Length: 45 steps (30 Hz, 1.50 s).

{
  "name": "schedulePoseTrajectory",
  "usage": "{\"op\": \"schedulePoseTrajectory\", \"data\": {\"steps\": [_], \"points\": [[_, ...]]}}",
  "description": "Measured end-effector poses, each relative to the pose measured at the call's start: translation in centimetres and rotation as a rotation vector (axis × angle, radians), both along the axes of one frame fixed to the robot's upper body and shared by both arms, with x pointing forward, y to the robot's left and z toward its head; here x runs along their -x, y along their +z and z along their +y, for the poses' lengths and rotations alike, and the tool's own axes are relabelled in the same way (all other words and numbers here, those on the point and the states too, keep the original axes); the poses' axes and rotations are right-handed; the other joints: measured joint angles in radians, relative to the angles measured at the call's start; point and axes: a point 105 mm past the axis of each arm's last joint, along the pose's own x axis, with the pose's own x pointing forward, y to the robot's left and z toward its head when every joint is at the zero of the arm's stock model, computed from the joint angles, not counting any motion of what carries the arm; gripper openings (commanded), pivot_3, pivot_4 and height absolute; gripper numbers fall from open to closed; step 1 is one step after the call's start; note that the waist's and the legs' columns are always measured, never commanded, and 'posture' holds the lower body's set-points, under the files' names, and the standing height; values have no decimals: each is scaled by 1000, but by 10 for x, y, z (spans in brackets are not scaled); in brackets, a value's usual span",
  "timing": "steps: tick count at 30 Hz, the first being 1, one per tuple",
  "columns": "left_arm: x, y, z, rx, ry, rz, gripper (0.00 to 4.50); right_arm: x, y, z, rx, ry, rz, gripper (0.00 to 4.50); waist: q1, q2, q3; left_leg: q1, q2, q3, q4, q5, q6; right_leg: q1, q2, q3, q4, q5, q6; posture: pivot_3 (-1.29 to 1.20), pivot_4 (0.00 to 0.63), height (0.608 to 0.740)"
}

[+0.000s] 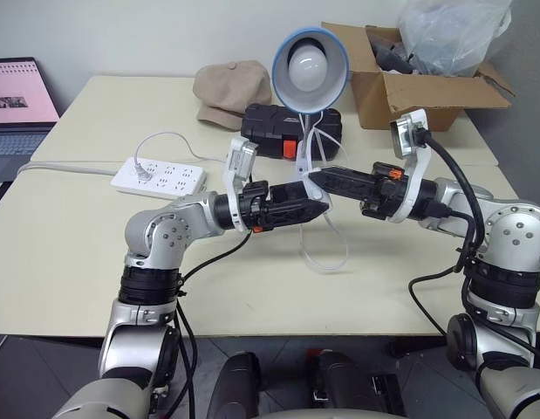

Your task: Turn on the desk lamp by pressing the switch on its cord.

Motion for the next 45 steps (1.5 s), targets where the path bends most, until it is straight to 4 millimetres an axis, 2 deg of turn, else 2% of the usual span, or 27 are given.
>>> {"op": "schedulePoseTrajectory", "data": {"steps": [6,17,25,26,28,33,36,41,45], "points": [[1,0,0,3,-12,-3,2400,1,0,2,7,5,6,387,0,0,0,0,0,0,0,0,0,0,0,0,0,0,0,0,150,740],[6,-7,-5,-8,-42,-2,460,1,7,4,8,0,-12,387,0,0,0,0,0,0,0,0,0,0,0,0,0,0,0,0,150,740],[7,-5,-4,1,-45,1,457,1,8,4,4,-3,-12,387,0,0,0,0,0,0,0,0,0,0,0,0,0,0,0,0,150,740],[7,-5,-4,6,-48,8,1156,1,9,4,3,-3,-13,387,0,0,0,0,0,0,0,0,0,0,0,0,0,0,0,0,150,740],[6,-4,-2,18,-44,23,1339,2,9,5,1,7,-15,387,0,0,0,0,0,0,0,0,0,0,0,0,0,0,0,0,150,740],[4,0,3,36,-25,21,2289,3,9,3,15,7,-16,387,0,0,0,0,0,0,0,0,0,0,0,0,0,0,0,0,150,740],[7,-1,4,32,-32,27,2688,4,9,3,22,19,-16,387,0,0,0,0,0,0,0,0,0,0,0,0,0,0,0,0,150,740],[18,5,0,34,-77,8,2688,5,8,2,26,31,-10,387,0,0,0,0,0,0,0,0,0,0,0,0,-1,0,0,0,150,740],[17,4,-1,31,-69,9,2688,5,8,2,23,41,-11,387,0,0,0,0,0,0,0,0,0,0,0,0,0,0,0,0,150,740]]}}
